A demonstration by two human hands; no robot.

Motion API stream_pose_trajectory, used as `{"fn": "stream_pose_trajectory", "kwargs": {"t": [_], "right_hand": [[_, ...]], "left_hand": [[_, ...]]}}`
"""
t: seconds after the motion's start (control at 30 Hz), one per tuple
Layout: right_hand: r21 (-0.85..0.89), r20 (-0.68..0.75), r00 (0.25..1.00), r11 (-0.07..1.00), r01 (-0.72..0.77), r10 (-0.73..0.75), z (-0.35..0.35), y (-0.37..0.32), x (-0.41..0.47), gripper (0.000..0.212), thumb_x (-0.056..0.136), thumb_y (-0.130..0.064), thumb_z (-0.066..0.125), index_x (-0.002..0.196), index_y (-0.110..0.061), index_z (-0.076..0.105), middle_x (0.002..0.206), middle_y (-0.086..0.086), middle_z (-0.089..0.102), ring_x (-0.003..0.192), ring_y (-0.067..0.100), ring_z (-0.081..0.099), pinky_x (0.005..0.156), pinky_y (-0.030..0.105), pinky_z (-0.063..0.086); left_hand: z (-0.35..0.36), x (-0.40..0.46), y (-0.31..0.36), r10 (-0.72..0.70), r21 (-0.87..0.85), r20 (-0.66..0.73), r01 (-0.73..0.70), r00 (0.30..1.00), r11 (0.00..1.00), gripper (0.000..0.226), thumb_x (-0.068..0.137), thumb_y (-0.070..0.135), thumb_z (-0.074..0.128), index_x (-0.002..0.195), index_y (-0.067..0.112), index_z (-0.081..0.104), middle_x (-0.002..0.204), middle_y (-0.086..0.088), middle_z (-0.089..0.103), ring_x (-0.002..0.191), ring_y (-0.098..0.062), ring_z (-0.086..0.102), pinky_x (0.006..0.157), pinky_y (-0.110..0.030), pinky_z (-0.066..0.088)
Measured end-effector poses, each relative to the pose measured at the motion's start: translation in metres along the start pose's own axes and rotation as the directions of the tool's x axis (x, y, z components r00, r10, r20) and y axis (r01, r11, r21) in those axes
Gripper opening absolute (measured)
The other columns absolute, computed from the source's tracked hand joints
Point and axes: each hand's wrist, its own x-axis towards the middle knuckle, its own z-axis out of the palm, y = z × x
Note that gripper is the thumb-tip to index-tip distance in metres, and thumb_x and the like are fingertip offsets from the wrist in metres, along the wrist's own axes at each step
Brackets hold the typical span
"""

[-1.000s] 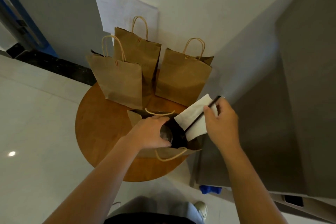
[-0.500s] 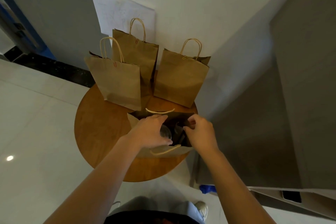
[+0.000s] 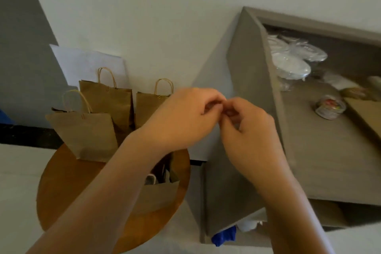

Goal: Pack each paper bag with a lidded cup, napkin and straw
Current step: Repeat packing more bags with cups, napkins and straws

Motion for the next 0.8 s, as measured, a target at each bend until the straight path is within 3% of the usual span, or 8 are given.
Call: {"fn": "stream_pose_trajectory", "kwargs": {"t": [0.13,0.23,0.3,0.47,0.57,0.7,0.8], "right_hand": [[0.035,-0.179,0.984,0.999,-0.016,0.022,-0.065,0.016,-0.007,0.018,0.092,-0.01,0.053,0.088,-0.025,0.063,0.077,-0.003,0.065,0.075,0.007,0.06,0.065,0.019,0.05],[-0.05,-0.276,0.957,0.993,-0.107,0.089,-0.111,0.049,-0.007,0.013,0.092,-0.017,0.055,0.092,-0.03,0.06,0.078,-0.013,0.062,0.078,-0.003,0.059,0.065,0.01,0.049],[-0.133,-0.31,0.936,0.967,-0.218,0.168,-0.139,0.076,-0.003,0.008,0.091,-0.021,0.056,0.093,-0.029,0.059,0.08,-0.014,0.06,0.075,-0.001,0.058,0.062,0.012,0.048],[-0.244,-0.348,0.89,0.889,-0.388,0.293,-0.192,0.148,0.025,0.009,0.091,-0.023,0.056,0.095,-0.02,0.064,0.081,-0.008,0.06,0.073,0.005,0.054,0.06,0.021,0.041],[-0.28,-0.358,0.871,0.852,-0.443,0.335,-0.209,0.193,0.056,0.019,0.089,-0.021,0.057,0.105,-0.013,0.064,0.101,0.005,0.065,0.092,0.02,0.06,0.076,0.03,0.047],[-0.439,-0.263,0.904,0.793,-0.423,0.337,-0.206,0.239,0.091,0.026,0.089,-0.027,0.059,0.104,-0.008,0.066,0.113,0.015,0.059,0.107,0.031,0.053,0.082,0.031,0.041],[-0.544,-0.22,0.921,0.743,-0.39,0.322,-0.194,0.26,0.103,0.03,0.091,-0.029,0.051,0.1,-0.005,0.066,0.109,0.019,0.058,0.107,0.034,0.046,0.075,0.03,0.031]], "left_hand": [[0.02,0.043,0.06,0.17,0.058,0.038,-0.172,0.985,0.983,0.023,0.094,0.023,0.047,0.104,0.024,0.068,0.092,0.006,0.07,0.086,-0.01,0.063,0.081,-0.038,0.051],[0.053,0.075,0.095,0.225,0.201,0.114,-0.244,0.968,0.949,0.027,0.094,0.028,0.043,0.109,0.026,0.065,0.094,0.005,0.066,0.087,-0.015,0.06,0.08,-0.039,0.051],[0.077,0.097,0.113,0.231,0.316,0.166,-0.274,0.959,0.908,0.026,0.095,0.026,0.043,0.112,0.024,0.063,0.098,0.001,0.065,0.088,-0.019,0.06,0.08,-0.041,0.051],[0.129,0.16,0.145,0.128,0.5,0.337,-0.293,0.933,0.815,0.026,0.093,0.02,0.046,0.11,0.019,0.065,0.11,-0.003,0.065,0.098,-0.022,0.06,0.082,-0.037,0.05],[0.154,0.198,0.146,0.004,0.498,0.415,-0.231,0.91,0.836,0.027,0.093,0.014,0.048,0.113,0.013,0.065,0.115,-0.006,0.065,0.102,-0.023,0.06,0.088,-0.036,0.05],[0.181,0.23,0.134,-0.076,0.62,0.403,-0.21,0.912,0.756,0.016,0.089,0.01,0.048,0.093,0.008,0.064,0.105,-0.012,0.065,0.089,-0.026,0.061,0.078,-0.037,0.051],[0.206,0.234,0.123,-0.072,0.649,0.368,-0.201,0.927,0.734,0.02,0.09,0.014,0.048,0.104,0.008,0.061,0.108,-0.012,0.063,0.096,-0.029,0.06,0.075,-0.037,0.049]]}}
